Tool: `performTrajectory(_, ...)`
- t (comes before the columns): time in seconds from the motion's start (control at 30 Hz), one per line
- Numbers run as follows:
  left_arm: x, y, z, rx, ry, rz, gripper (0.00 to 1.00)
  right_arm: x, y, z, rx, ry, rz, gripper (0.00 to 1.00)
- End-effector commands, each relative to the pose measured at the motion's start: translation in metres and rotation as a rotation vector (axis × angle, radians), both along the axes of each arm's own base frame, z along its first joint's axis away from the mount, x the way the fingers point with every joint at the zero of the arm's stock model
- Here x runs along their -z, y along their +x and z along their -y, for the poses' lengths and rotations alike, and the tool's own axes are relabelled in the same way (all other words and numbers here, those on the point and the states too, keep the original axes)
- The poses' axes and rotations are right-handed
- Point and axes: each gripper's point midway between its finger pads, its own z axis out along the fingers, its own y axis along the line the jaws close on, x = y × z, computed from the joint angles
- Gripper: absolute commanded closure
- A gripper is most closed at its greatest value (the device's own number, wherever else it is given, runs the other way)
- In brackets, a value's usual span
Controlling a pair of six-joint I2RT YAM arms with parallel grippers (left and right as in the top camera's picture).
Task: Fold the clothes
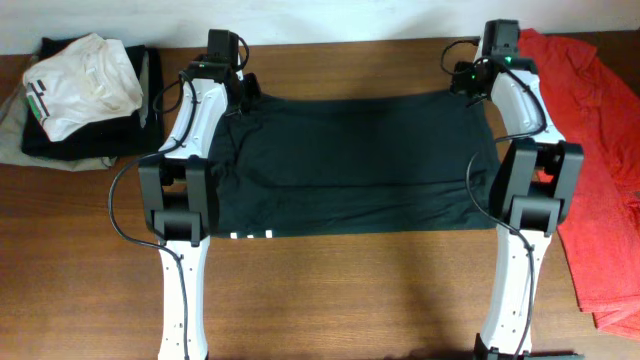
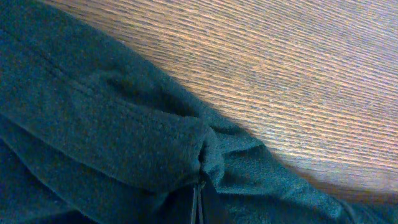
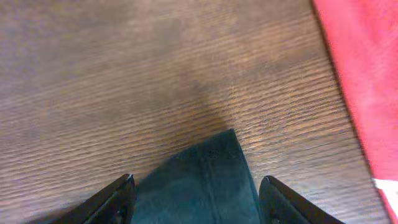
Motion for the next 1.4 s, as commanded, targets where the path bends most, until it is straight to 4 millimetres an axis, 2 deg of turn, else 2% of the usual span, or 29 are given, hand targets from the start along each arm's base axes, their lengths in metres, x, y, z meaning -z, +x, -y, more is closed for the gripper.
performTrajectory(0.0, 0.019, -0.005, -0.006, -0.013, 0.016, -0.041, 1.00, 0.017, 0.003, 0.000, 0.013, -0.009, -0.014, 0.33)
performTrajectory(0.03, 0.018, -0.005, -0.006, -0.013, 0.016, -0.041, 0.99, 0.020, 0.003, 0.000, 0.027, 0.000, -0.017, 0.33)
performTrajectory(0.13, 0.019, -0.005, -0.006, -0.013, 0.016, -0.041, 1.00, 0.020, 0.006, 0.001, 0.037, 0.004, -0.003, 0.43)
performTrajectory(0.2, 0.018, -0.005, -0.006, -0.013, 0.017, -0.040, 0.99, 0.020, 0.005, 0.001, 0.052, 0.013, -0.005, 0.57)
performTrajectory(0.27, 0.010, -0.002, -0.009, -0.019, 0.015, -0.023, 1.00, 0.020, 0.004, 0.002, 0.074, 0.025, -0.004, 0.76)
performTrajectory(0.3, 0.000, -0.001, -0.010, -0.017, 0.014, -0.009, 0.99, 0.021, 0.002, 0.005, 0.100, 0.027, -0.011, 0.82)
performTrajectory(0.4, -0.045, 0.001, -0.010, 0.056, 0.045, 0.060, 1.00, 0.019, -0.006, 0.017, 0.146, 0.003, -0.043, 0.87)
performTrajectory(0.43, -0.067, -0.002, -0.010, 0.070, 0.052, 0.082, 1.00, 0.014, -0.009, 0.021, 0.156, -0.009, -0.059, 0.94)
performTrajectory(0.53, -0.108, -0.014, -0.011, 0.093, 0.063, 0.107, 1.00, -0.015, -0.013, 0.026, 0.197, -0.022, -0.065, 0.96)
performTrajectory(0.6, -0.137, -0.022, -0.012, 0.098, 0.066, 0.132, 0.99, -0.050, -0.018, 0.027, 0.232, -0.011, -0.063, 0.96)
performTrajectory(0.63, -0.149, -0.029, -0.013, 0.117, 0.076, 0.133, 0.99, -0.067, -0.025, 0.026, 0.245, -0.004, -0.080, 0.96)
performTrajectory(0.7, -0.159, -0.047, -0.023, 0.099, 0.121, 0.092, 0.99, -0.093, -0.044, 0.023, 0.266, 0.008, -0.122, 0.96)
performTrajectory(0.8, -0.157, -0.089, -0.030, 0.097, 0.144, -0.058, 0.99, -0.128, -0.088, 0.017, 0.321, 0.036, -0.219, 0.96)
performTrajectory(0.87, -0.149, -0.113, -0.050, 0.037, 0.229, -0.165, 0.99, -0.138, -0.116, 0.012, 0.318, 0.039, -0.296, 0.96)
performTrajectory(0.9, -0.147, -0.128, -0.066, -0.026, 0.305, -0.228, 1.00, -0.143, -0.114, -0.002, 0.238, 0.090, -0.292, 0.96)
performTrajectory(0.97, -0.146, -0.144, -0.076, -0.043, 0.352, -0.293, 0.99, -0.149, -0.112, -0.018, 0.202, 0.166, -0.278, 0.96)
performTrajectory(1.03, -0.147, -0.170, -0.092, -0.101, 0.431, -0.395, 0.99, -0.154, -0.111, -0.043, 0.145, 0.273, -0.275, 0.96)
performTrajectory(1.07, -0.150, -0.177, -0.100, -0.137, 0.472, -0.416, 1.00, -0.154, -0.112, -0.058, 0.137, 0.317, -0.286, 0.96)
performTrajectory(1.13, -0.148, -0.182, -0.097, -0.130, 0.456, -0.438, 0.99, -0.150, -0.115, -0.078, 0.130, 0.326, -0.315, 0.96)
performTrajectory(1.23, -0.143, -0.184, -0.073, -0.042, 0.325, -0.459, 0.99, -0.159, -0.117, -0.103, 0.088, 0.321, -0.308, 0.96)
performTrajectory(1.3, -0.148, -0.185, -0.066, -0.032, 0.291, -0.443, 0.99, -0.181, -0.121, -0.110, 0.067, 0.316, -0.264, 0.96)
performTrajectory(1.33, -0.154, -0.183, -0.063, -0.023, 0.287, -0.417, 0.99, -0.195, -0.123, -0.109, 0.065, 0.314, -0.236, 0.96)
performTrajectory(1.37, -0.168, -0.178, -0.053, 0.024, 0.255, -0.349, 0.99, -0.214, -0.128, -0.101, 0.076, 0.297, -0.192, 0.96)
